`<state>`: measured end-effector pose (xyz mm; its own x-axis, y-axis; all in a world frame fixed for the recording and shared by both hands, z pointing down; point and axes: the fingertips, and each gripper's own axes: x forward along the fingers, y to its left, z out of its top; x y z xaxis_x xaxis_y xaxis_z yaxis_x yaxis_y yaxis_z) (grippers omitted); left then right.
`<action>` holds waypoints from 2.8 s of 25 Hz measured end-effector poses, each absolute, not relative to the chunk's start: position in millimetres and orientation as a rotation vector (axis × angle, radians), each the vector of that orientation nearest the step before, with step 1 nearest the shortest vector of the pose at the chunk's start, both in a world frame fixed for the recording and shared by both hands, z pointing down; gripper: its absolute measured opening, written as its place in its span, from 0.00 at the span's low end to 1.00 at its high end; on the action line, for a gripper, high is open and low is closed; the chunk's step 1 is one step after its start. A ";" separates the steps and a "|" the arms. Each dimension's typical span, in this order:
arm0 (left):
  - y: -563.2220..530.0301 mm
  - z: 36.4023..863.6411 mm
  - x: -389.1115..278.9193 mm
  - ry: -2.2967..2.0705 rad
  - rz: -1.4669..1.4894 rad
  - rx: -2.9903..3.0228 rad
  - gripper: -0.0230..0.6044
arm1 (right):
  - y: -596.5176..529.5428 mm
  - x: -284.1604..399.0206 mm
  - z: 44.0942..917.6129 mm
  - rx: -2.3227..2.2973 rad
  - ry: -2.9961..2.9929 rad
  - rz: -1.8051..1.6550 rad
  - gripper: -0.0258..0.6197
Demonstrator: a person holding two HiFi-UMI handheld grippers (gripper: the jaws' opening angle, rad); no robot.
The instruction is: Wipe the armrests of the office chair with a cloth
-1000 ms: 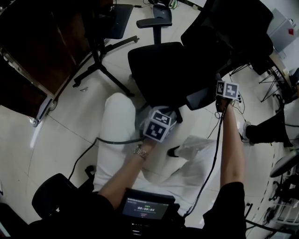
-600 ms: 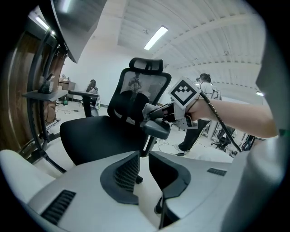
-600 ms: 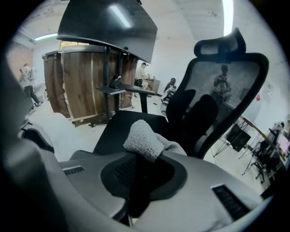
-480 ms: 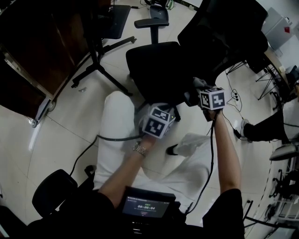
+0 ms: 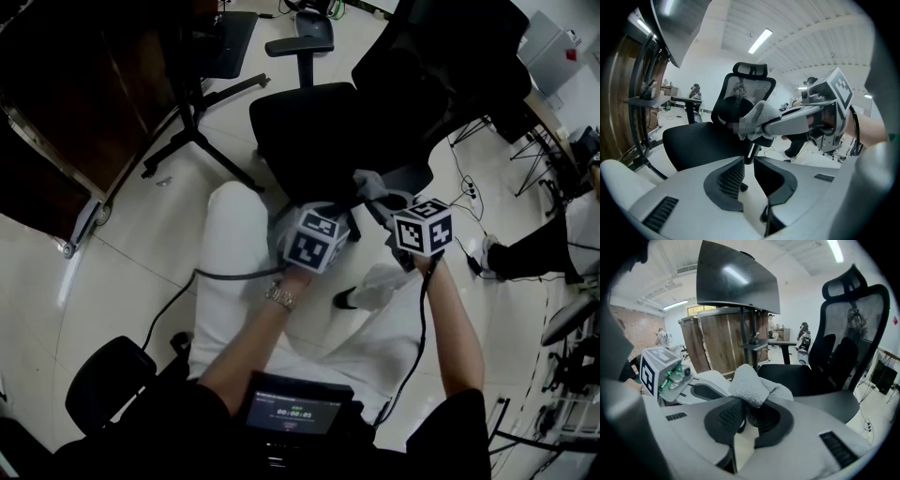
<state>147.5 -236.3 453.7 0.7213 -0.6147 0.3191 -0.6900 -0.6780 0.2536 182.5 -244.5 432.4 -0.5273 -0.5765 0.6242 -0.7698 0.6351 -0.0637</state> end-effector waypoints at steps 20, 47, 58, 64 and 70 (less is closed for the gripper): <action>-236.0 462.4 151.1 -1.004 0.336 2.571 0.14 | -376.3 425.4 464.0 1.594 -1.714 0.389 0.09; -228.1 445.2 154.2 -0.998 0.297 2.602 0.14 | -212.5 216.5 440.9 1.065 -2.223 0.233 0.09; -229.9 449.7 152.2 -1.004 0.304 2.596 0.14 | -315.4 410.1 399.2 1.612 -1.885 0.287 0.09; -231.4 457.7 149.7 -1.006 0.315 2.580 0.14 | -319.7 426.8 471.3 1.550 -1.663 0.322 0.09; -234.6 455.5 149.8 -1.008 0.299 2.580 0.14 | -307.9 386.1 466.6 1.527 -1.673 0.214 0.08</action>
